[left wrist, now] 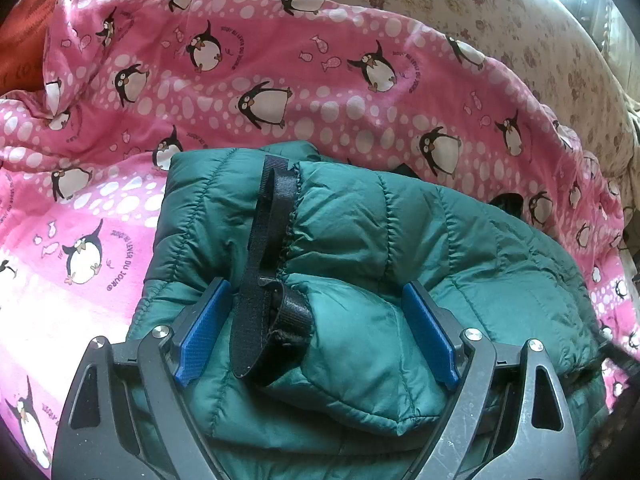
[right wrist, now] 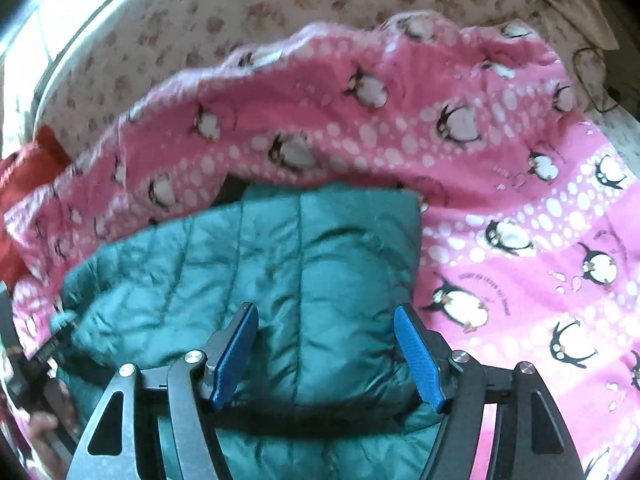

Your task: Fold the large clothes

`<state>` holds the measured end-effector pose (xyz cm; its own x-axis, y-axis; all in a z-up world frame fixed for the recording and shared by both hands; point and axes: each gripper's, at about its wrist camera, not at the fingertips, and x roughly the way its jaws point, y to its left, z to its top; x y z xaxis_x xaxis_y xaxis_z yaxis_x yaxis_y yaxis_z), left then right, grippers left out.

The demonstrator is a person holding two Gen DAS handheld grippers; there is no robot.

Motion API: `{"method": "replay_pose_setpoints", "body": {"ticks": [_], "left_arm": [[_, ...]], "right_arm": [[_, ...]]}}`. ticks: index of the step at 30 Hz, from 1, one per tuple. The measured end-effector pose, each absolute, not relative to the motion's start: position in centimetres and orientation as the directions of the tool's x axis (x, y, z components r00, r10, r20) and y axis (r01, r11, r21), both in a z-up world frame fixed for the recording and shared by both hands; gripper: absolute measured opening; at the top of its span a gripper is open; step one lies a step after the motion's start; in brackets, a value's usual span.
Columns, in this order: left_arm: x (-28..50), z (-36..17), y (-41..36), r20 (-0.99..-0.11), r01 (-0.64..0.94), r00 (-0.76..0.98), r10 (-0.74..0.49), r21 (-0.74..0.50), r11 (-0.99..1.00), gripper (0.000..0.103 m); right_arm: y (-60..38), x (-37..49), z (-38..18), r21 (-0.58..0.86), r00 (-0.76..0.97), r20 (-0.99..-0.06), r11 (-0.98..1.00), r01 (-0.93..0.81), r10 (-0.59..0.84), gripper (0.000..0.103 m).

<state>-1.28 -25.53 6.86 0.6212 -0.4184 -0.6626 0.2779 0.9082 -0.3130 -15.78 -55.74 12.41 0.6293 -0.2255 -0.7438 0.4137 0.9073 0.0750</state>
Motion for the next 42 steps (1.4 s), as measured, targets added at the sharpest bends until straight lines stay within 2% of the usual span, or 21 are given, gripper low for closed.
{"method": "replay_pose_setpoints", "body": {"ticks": [2,8,13,17,22,26,29,37,42], "left_arm": [[-1.3,6.9,-25.5,-0.663,0.277,0.621,-0.418,-0.313,0.909,0.087],[-1.3,6.9,-25.5,-0.663,0.278,0.621,-0.418,-0.312,0.908,0.087],[-1.3,6.9,-25.6,-0.664,0.278,0.621,-0.417,-0.311,0.909,0.088],[-1.3,6.9,-25.6,-0.663,0.278,0.620,-0.419,-0.313,0.908,0.088],[-1.3,6.9,-25.6,-0.663,0.278,0.620,-0.419,-0.313,0.908,0.088],[-1.2,6.8,-25.6,-0.663,0.281,0.619,-0.421,-0.313,0.907,0.089],[-1.2,6.8,-25.7,-0.665,0.281,0.619,-0.418,-0.309,0.908,0.089],[-1.6,8.5,-25.2,-0.712,0.287,0.594,-0.374,-0.247,0.926,0.089],[-5.0,11.1,-22.8,-0.688,0.304,0.619,-0.379,-0.235,0.923,0.089]], "right_arm": [[-55.4,-15.2,10.8,0.062,0.597,-0.769,0.904,0.422,-0.227,0.073],[-55.8,-16.4,12.2,0.108,0.599,-0.776,0.893,0.437,-0.200,0.073],[-54.7,-19.7,15.7,0.140,0.677,-0.702,0.888,0.437,-0.222,0.073],[-51.9,-18.9,17.6,0.150,0.734,-0.658,0.926,0.346,-0.167,0.073],[-48.1,-15.3,16.3,0.088,0.714,-0.688,0.963,0.257,-0.127,0.073],[-46.8,-12.7,12.3,0.021,0.640,-0.755,0.970,0.244,-0.145,0.073],[-46.4,-12.6,11.1,-0.012,0.645,-0.745,0.969,0.246,-0.172,0.074],[-47.3,-15.8,13.9,0.067,0.669,-0.733,0.965,0.252,-0.124,0.073],[-48.2,-20.6,16.2,0.048,0.679,-0.718,0.962,0.268,-0.153,0.073]]}}
